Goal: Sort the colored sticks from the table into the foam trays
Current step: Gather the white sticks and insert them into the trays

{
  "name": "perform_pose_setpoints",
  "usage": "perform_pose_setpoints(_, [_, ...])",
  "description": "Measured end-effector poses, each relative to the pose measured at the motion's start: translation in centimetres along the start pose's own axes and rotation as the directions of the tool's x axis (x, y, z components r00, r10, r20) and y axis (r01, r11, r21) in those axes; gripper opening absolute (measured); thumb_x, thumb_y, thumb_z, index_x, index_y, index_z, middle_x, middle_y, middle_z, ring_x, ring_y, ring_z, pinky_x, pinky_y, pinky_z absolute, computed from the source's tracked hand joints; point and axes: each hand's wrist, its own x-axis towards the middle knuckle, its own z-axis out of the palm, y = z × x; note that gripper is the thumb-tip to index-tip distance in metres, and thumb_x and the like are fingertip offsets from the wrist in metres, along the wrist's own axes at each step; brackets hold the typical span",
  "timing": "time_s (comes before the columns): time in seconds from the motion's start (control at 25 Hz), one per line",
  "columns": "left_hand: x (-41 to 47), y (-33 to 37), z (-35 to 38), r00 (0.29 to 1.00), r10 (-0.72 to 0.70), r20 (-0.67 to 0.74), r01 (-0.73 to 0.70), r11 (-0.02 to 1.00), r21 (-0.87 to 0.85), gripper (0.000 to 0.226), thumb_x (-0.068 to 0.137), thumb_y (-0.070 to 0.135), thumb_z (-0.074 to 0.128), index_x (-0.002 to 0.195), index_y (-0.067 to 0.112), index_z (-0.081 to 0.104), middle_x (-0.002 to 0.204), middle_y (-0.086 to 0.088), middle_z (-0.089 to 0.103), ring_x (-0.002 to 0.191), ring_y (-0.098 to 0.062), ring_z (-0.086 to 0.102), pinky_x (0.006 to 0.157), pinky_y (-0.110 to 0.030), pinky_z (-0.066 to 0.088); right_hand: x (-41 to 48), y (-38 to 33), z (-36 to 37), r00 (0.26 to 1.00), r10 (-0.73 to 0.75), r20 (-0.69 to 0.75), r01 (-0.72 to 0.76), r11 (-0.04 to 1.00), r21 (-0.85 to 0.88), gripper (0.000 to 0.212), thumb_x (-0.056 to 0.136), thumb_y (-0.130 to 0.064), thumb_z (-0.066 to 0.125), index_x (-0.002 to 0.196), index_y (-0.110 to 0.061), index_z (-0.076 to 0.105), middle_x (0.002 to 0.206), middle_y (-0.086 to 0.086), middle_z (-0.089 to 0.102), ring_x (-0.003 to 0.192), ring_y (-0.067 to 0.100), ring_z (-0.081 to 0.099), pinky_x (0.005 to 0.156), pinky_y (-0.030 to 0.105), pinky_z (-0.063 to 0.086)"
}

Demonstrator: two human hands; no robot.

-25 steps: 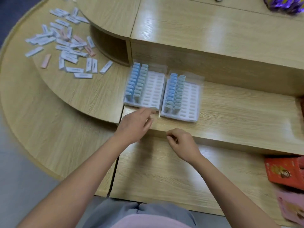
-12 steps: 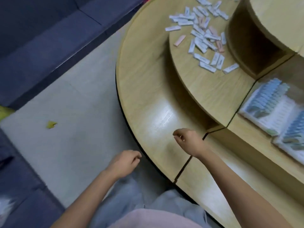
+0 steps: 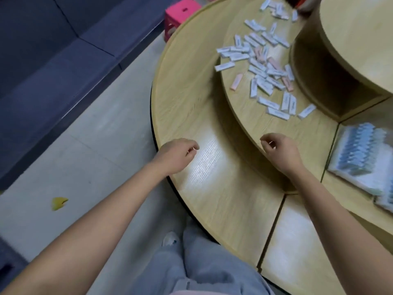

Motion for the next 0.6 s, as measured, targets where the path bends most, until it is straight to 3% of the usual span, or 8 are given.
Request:
perform_pose_setpoints(0.2, [13.2, 7.2, -2.7, 0.98, 0.183, -0.078, -0.175, 0.979, 0.104, 0.031, 0.097, 0.029, 0.041, 0.123, 0.025, 0.057, 0.118, 0.001, 0.058, 0.107, -0.02, 0.054, 0.079, -0.03, 0.04, 8.8, 3.0, -2.7, 0.984, 0.095, -0.15, -0.112, 0.987, -0.113, 0.025, 0.095, -0.019, 0.053, 0.115, -0.009, 0.062, 0.118, 0.01, 0.057, 0.1, 0.026, 0.056, 0.075, 0.03, 0.04])
perform_pose_setpoints(0.36, [20.8, 12.0, -1.6, 0.928, 0.361, -0.089, -0.33, 0.91, 0.253, 0.032, 0.098, 0.029, 0.043, 0.126, 0.022, 0.056, 0.121, 0.0, 0.055, 0.113, -0.021, 0.05, 0.102, -0.038, 0.029, 11.3, 4.7, -0.8, 0.982, 0.139, -0.126, -0.166, 0.957, -0.238, 0.02, 0.092, -0.019, 0.055, 0.107, -0.006, 0.061, 0.111, 0.012, 0.055, 0.103, 0.03, 0.051, 0.074, 0.037, 0.043])
perform_pose_setpoints(0.6, [27.2, 14.4, 1.1, 0.911, 0.409, 0.058, -0.379, 0.771, 0.512, 0.027, 0.094, 0.023, 0.049, 0.115, 0.013, 0.062, 0.121, -0.007, 0.051, 0.115, -0.027, 0.045, 0.097, -0.038, 0.032, 12.0, 5.7, 0.7, 0.96, 0.224, -0.169, -0.258, 0.942, -0.216, 0.019, 0.086, -0.017, 0.062, 0.101, -0.005, 0.058, 0.106, 0.014, 0.055, 0.096, 0.03, 0.049, 0.073, 0.042, 0.045])
